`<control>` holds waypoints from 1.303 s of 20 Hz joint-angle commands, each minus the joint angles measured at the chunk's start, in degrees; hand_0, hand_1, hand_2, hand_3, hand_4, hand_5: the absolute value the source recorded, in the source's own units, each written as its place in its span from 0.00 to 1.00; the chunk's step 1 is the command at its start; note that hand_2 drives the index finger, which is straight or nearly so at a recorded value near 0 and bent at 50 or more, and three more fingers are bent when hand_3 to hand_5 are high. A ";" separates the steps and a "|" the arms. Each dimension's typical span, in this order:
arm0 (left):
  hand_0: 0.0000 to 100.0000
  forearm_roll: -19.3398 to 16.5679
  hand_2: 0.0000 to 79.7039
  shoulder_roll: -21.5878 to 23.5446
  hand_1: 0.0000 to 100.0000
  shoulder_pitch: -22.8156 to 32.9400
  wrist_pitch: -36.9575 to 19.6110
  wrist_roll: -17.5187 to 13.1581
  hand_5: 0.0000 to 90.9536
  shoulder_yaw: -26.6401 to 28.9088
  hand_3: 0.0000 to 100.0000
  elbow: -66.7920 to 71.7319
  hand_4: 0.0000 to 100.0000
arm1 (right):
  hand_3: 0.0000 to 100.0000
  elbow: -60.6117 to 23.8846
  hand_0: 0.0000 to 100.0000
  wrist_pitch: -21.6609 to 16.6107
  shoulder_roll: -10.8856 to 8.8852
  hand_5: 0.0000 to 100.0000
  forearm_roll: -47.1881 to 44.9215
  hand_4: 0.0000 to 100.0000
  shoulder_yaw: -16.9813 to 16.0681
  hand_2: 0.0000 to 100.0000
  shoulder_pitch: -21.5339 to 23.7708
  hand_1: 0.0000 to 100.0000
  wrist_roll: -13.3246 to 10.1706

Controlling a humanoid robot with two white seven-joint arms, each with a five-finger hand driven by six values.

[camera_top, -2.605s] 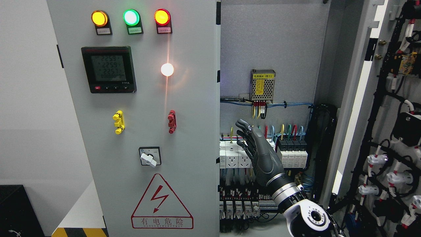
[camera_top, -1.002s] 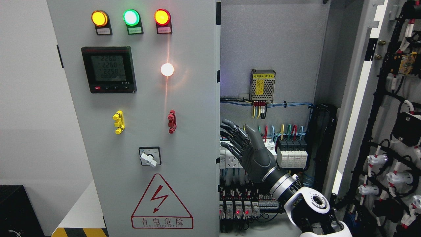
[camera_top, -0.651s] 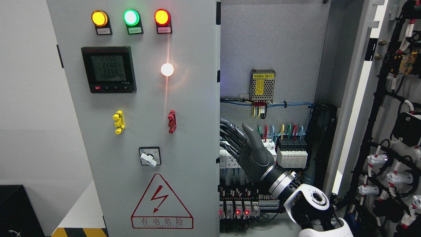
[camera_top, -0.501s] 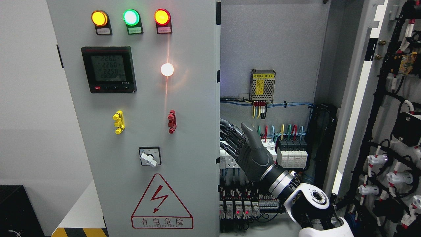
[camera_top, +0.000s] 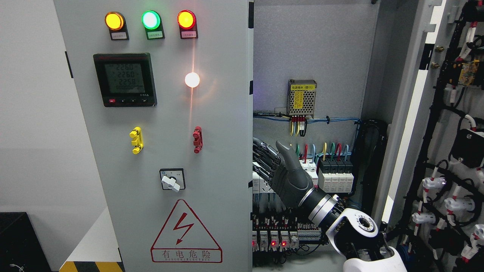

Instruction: Open door with both hands

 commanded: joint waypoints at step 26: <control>0.00 1.93 0.00 0.00 0.00 0.00 -0.01 0.01 0.00 1.49 0.00 1.67 0.00 | 0.00 9.12 0.19 1.37 -1.24 0.00 -4.03 0.00 -0.42 0.00 -3.57 0.00 5.47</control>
